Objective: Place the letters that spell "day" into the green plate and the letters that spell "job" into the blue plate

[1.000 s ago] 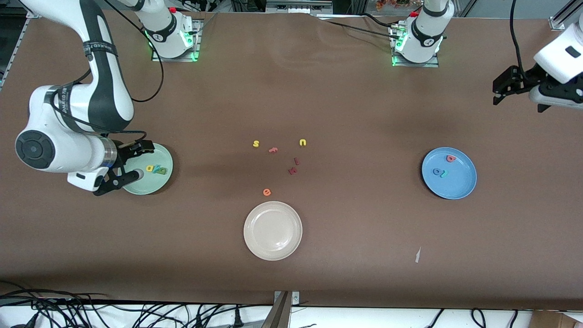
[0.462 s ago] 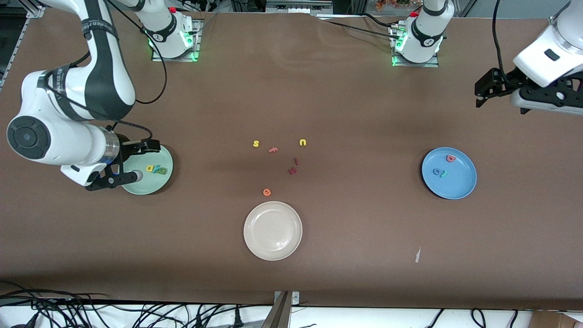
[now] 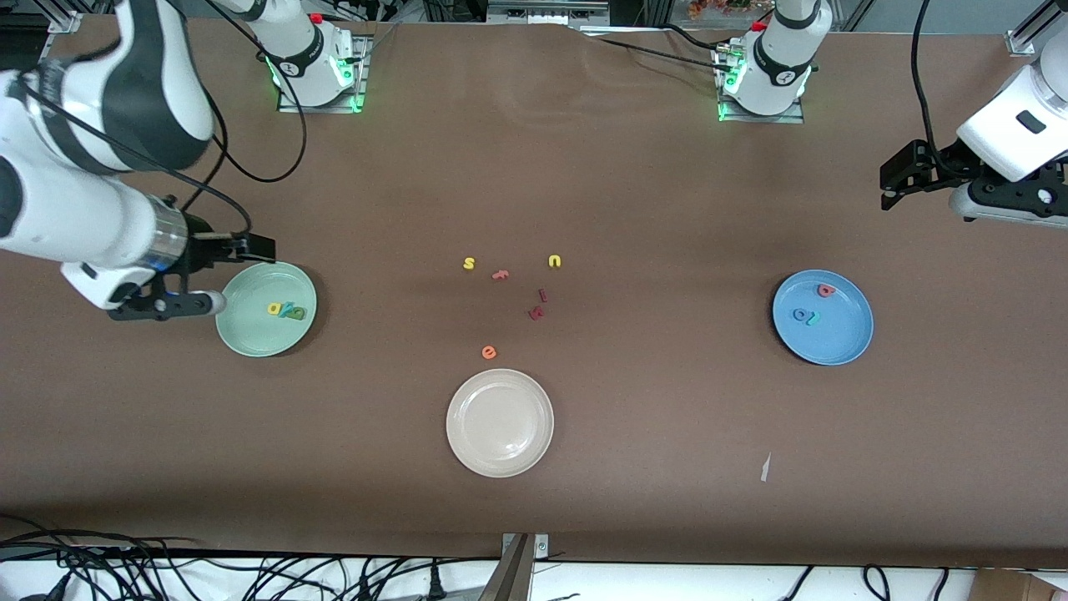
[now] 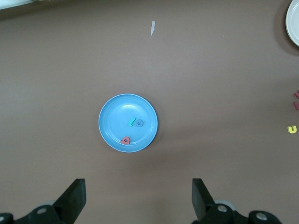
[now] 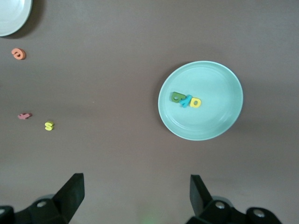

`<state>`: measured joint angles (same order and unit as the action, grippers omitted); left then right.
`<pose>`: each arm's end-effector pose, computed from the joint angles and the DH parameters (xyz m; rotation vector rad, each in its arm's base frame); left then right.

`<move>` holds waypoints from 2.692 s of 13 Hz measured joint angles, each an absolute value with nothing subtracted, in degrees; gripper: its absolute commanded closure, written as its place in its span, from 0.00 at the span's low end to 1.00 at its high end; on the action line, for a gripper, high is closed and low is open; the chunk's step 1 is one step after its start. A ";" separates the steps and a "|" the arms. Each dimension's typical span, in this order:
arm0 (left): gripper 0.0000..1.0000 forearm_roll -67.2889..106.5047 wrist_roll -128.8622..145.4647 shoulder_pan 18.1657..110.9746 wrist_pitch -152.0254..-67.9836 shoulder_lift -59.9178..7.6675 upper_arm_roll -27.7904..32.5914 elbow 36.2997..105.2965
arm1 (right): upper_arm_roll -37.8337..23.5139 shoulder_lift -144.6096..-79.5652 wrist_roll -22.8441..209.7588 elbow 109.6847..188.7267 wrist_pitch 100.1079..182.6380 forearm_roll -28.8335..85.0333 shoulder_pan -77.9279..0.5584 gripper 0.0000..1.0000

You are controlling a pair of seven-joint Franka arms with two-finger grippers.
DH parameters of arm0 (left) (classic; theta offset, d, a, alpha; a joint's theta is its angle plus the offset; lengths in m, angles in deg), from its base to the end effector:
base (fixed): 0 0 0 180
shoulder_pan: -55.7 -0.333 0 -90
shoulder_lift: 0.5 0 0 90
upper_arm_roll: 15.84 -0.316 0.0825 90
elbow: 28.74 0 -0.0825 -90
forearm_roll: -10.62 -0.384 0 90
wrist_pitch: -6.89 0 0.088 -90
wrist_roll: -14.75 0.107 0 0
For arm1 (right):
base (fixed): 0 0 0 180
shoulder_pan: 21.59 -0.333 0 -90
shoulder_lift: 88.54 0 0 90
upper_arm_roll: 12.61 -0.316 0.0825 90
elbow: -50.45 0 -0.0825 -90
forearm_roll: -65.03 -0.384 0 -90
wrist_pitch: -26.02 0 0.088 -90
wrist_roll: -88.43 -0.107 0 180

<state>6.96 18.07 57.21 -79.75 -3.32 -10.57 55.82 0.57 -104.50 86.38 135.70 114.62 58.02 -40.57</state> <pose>0.5614 -0.0581 0.6367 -3.0704 0.2660 0.0168 0.6141 0.0917 0.5007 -3.0783 -0.0881 0.3341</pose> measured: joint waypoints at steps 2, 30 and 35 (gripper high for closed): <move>0.00 6.96 18.02 57.21 -79.71 -3.32 -10.59 55.77 | 0.08 -102.44 86.38 135.71 112.71 58.02 -39.05 0.00; 0.00 6.96 17.71 57.06 -79.51 -3.39 -11.14 55.76 | -2.61 -97.88 86.93 140.27 119.70 66.70 -35.25 0.00; 0.00 6.96 17.71 57.07 -79.51 -3.39 -11.14 55.76 | -2.61 -97.88 86.93 140.27 119.39 66.69 -35.25 0.00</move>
